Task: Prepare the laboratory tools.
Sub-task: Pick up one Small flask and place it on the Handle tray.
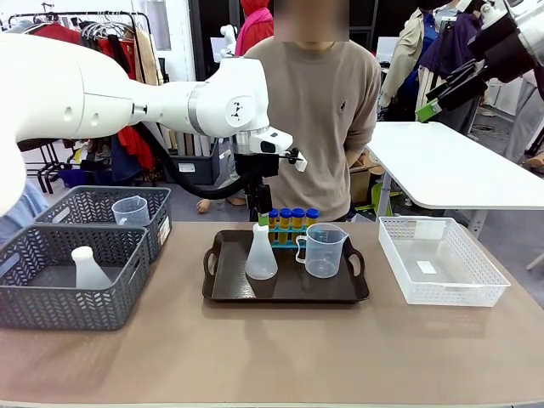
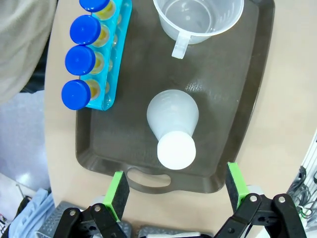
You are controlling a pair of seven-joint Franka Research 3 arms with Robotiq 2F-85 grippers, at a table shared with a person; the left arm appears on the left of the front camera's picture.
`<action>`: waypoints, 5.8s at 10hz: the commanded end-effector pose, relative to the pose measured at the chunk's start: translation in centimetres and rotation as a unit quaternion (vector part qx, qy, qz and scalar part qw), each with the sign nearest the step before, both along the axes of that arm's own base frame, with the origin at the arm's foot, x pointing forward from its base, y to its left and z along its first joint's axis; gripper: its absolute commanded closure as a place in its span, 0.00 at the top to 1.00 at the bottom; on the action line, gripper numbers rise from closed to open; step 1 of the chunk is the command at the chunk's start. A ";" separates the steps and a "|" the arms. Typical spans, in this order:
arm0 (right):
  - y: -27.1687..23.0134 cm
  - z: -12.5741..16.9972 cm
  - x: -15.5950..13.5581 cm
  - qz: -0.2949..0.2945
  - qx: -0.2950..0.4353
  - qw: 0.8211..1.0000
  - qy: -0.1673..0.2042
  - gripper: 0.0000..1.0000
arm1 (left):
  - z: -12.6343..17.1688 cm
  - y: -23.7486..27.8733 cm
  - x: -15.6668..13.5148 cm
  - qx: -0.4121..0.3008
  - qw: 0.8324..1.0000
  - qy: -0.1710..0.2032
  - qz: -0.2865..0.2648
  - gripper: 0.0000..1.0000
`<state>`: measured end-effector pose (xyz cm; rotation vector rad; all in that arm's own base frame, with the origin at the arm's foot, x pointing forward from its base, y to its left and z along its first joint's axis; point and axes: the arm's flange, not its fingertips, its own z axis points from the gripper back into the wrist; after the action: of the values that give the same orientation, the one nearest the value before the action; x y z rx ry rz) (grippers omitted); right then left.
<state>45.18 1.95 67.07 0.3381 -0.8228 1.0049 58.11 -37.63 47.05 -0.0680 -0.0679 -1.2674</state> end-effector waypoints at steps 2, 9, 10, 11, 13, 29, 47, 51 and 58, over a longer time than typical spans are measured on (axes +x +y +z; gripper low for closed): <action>0.0 0.1 0.0 0.005 0.009 1.000 -0.001 1.00 | 1.7 1.1 0.4 -0.037 0.999 0.000 -0.012 1.00; 0.0 0.1 0.0 0.005 0.009 1.000 -0.001 1.00 | 13.8 11.4 -2.3 -0.199 0.974 -0.075 0.081 1.00; 0.0 0.1 0.0 0.005 0.009 1.000 -0.001 1.00 | 15.5 13.0 -2.6 -0.209 0.969 -0.097 0.091 1.00; 0.0 0.1 0.0 0.005 0.009 1.000 -0.001 1.00 | 17.5 14.7 -2.8 -0.216 0.964 -0.123 0.098 1.00; 0.0 0.1 0.0 0.005 0.009 1.000 -0.001 1.00 | 20.2 17.0 -4.0 -0.231 0.955 -0.163 0.091 1.00; 0.0 0.1 0.0 0.005 0.009 1.000 -0.001 1.00 | 24.1 25.7 -9.5 -0.295 0.939 -0.143 0.109 1.00; 0.0 0.1 0.0 0.005 0.009 1.000 -0.001 1.00 | 23.4 28.8 -10.6 -0.283 0.939 -0.159 0.111 1.00; 0.0 0.1 0.0 0.005 0.009 1.000 -0.001 1.00 | 23.4 28.8 -10.6 -0.283 0.939 -0.159 0.111 1.00; 0.0 0.1 0.0 0.005 0.009 1.000 -0.001 1.00 | 23.4 28.8 -10.6 -0.283 0.939 -0.159 0.111 1.00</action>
<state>45.18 1.92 67.07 0.3384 -0.8222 1.0046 47.65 -9.15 70.48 -0.3365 -0.7097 -0.9963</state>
